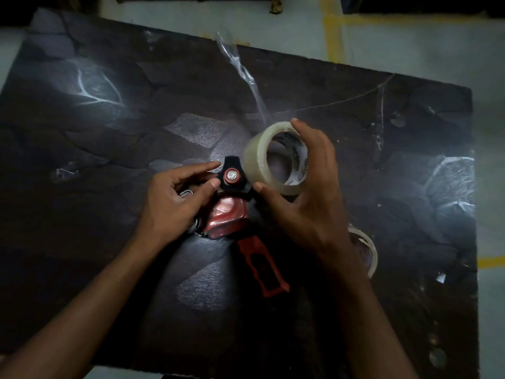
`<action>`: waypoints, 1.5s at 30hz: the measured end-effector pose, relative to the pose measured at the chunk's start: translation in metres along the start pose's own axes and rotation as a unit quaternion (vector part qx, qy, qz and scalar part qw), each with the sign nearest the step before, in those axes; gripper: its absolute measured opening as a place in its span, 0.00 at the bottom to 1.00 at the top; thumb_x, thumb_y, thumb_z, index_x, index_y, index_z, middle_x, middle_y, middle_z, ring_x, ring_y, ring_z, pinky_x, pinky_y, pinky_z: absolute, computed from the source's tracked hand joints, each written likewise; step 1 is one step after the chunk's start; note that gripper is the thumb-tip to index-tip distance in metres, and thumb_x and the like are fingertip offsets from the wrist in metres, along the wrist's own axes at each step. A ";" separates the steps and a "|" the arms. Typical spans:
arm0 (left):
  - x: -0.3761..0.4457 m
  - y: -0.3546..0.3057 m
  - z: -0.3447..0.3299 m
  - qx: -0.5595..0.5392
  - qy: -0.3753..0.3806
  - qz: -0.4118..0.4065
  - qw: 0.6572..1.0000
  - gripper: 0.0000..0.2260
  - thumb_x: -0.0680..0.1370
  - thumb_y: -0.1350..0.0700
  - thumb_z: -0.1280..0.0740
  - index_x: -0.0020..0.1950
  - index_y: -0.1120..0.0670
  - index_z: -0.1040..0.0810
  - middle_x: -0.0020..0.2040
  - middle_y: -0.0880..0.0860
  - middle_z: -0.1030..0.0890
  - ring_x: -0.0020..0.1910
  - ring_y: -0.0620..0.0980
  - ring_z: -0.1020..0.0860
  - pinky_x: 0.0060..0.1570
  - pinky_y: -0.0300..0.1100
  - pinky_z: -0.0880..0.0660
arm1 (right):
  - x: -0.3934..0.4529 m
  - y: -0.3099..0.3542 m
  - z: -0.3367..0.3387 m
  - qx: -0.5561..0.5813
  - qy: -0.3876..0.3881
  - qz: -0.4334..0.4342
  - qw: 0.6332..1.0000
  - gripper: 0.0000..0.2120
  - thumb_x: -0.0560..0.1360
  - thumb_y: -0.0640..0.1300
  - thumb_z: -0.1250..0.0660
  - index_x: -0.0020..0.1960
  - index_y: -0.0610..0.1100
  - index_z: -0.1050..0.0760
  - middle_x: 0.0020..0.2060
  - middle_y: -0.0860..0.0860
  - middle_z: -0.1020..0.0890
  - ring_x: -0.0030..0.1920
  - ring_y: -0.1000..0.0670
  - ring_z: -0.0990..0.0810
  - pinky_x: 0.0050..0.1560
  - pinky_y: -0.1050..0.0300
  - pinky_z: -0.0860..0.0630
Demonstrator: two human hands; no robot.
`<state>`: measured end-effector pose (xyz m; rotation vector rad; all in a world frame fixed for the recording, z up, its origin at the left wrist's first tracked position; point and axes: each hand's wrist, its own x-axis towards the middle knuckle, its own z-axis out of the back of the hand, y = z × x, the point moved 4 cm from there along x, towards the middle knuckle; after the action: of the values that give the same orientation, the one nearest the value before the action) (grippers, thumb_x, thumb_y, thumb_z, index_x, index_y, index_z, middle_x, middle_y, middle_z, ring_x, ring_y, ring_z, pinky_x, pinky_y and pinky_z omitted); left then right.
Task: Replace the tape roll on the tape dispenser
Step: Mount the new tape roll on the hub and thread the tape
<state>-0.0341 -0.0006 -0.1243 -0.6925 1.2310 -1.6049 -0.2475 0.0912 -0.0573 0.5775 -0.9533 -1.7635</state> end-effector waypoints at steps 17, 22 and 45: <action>-0.019 0.009 0.010 -0.122 0.017 -0.007 0.992 0.17 0.78 0.54 0.25 0.67 0.48 0.18 0.59 0.36 0.12 0.61 0.38 0.15 0.61 0.32 0.23 | 0.006 0.014 -0.036 0.033 0.183 0.051 0.981 0.43 0.72 0.46 0.18 0.80 0.52 0.39 0.82 0.53 0.37 0.84 0.52 0.43 0.82 0.50 0.38; -0.020 0.011 0.011 -0.056 0.002 -0.018 0.998 0.18 0.75 0.57 0.19 0.64 0.49 0.15 0.56 0.38 0.11 0.58 0.36 0.14 0.59 0.31 0.22 | 0.004 0.001 -0.032 0.144 0.140 -0.036 0.979 0.48 0.67 0.45 0.16 0.79 0.48 0.39 0.73 0.51 0.27 0.74 0.56 0.26 0.75 0.54 0.27; -0.017 0.028 0.040 0.082 0.070 -0.118 0.987 0.21 0.89 0.40 0.42 0.69 0.49 0.16 0.68 0.45 0.15 0.71 0.48 0.21 0.73 0.49 0.28 | 0.019 -0.026 -0.042 0.333 0.128 -0.159 0.921 0.29 0.76 0.31 0.34 0.76 0.38 0.31 0.68 0.42 0.19 0.68 0.45 0.19 0.70 0.50 0.23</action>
<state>0.0162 -0.0014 -0.1356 -0.6484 1.1326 -1.9551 -0.2376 0.0641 -0.1019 1.4320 -1.3256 -1.5532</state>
